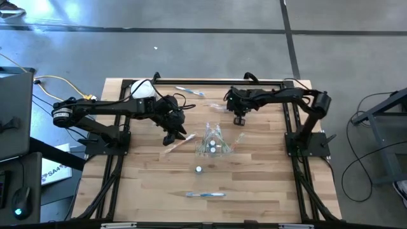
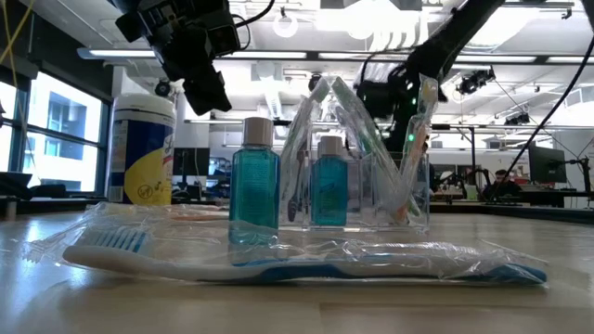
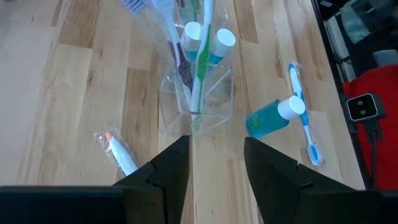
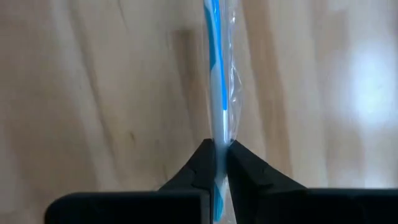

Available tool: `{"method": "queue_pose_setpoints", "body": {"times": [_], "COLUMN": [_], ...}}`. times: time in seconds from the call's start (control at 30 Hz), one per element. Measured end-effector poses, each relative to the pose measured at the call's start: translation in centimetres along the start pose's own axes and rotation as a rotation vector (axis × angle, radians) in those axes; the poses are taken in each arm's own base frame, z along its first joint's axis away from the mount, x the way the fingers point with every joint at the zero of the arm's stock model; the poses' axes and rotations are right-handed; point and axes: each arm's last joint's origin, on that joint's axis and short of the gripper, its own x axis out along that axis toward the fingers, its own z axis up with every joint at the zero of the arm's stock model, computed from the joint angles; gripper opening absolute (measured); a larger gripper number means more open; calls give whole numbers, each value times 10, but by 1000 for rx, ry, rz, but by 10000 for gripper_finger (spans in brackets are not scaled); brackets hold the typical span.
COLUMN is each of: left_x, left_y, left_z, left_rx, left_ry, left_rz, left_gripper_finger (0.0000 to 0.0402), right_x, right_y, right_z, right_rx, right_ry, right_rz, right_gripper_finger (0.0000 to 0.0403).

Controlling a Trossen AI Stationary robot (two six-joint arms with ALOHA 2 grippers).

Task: Pick & Place toothbrushing station
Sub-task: Put the middle blue toothbrush into the transparent organizer

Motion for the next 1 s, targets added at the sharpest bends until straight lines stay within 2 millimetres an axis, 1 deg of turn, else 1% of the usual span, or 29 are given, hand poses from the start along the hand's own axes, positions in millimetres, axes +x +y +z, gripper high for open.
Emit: {"method": "queue_pose_setpoints", "body": {"times": [0.1,0.27,0.43,0.5,0.6,0.67,0.8,0.9,1.0], "left_x": [0,0,0,0,0,-1,-2,-11,-29], "left_y": [0,0,0,0,0,-1,-2,-6,-14], "left_z": [0,2,5,6,7,9,15,20,26], "left_rx": [2,10,20,25,31,38,67,96,144], "left_ry": [-4,-21,-44,-61,-72,-85,-143,-206,-304], "left_rz": [0,-1,-1,-2,-2,-2,-6,-6,7], "left_gripper_finger": [152,152,152,152,152,152,152,152,152], "right_x": [-13,-34,-62,-77,-103,-122,-164,-192,-215], "right_y": [1,1,0,1,5,9,18,27,38], "right_z": [4,4,1,-3,-8,-14,-26,-37,-46], "right_rx": [13,29,72,95,132,151,206,222,213], "right_ry": [-44,-71,-105,-125,-200,-248,-401,-528,-643], "right_rz": [-33,-112,-210,-230,-222,-220,-247,-228,-187], "right_gripper_finger": [15,15,15,15,15,15,15,15,15]}}
